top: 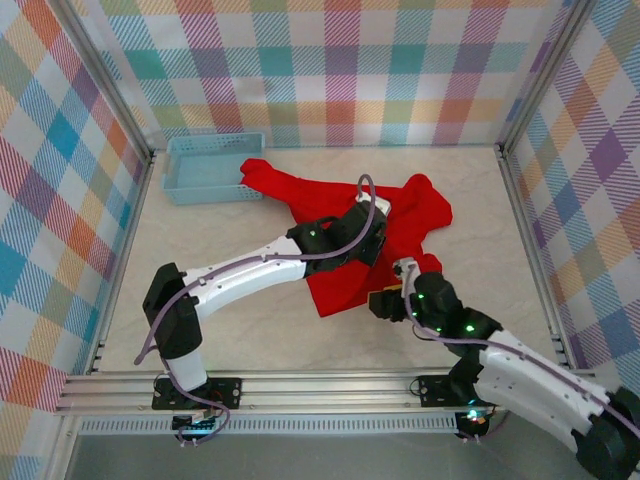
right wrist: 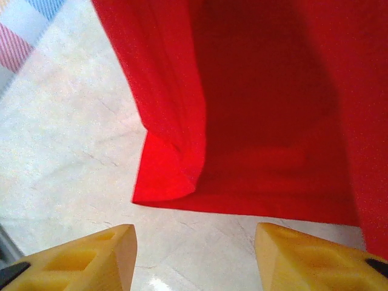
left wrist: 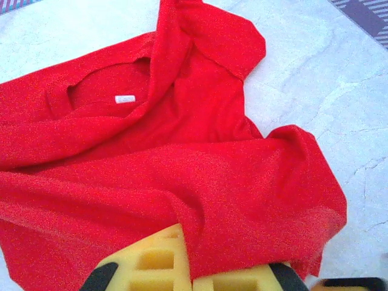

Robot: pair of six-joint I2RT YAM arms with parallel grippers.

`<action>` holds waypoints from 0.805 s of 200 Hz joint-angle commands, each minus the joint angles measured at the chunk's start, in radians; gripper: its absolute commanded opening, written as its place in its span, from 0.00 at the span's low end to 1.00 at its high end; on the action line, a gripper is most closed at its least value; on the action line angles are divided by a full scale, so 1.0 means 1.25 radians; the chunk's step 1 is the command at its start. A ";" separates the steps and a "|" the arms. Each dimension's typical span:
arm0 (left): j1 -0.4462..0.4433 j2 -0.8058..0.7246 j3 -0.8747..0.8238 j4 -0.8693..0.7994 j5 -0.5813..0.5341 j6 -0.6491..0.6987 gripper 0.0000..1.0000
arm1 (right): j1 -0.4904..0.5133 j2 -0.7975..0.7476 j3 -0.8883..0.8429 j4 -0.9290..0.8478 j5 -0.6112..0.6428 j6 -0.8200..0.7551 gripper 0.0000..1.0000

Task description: Fold the inside-out t-shirt

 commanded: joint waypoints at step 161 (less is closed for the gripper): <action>0.007 -0.125 0.074 -0.085 0.053 0.079 0.00 | 0.013 0.502 0.142 0.328 0.273 -0.244 0.67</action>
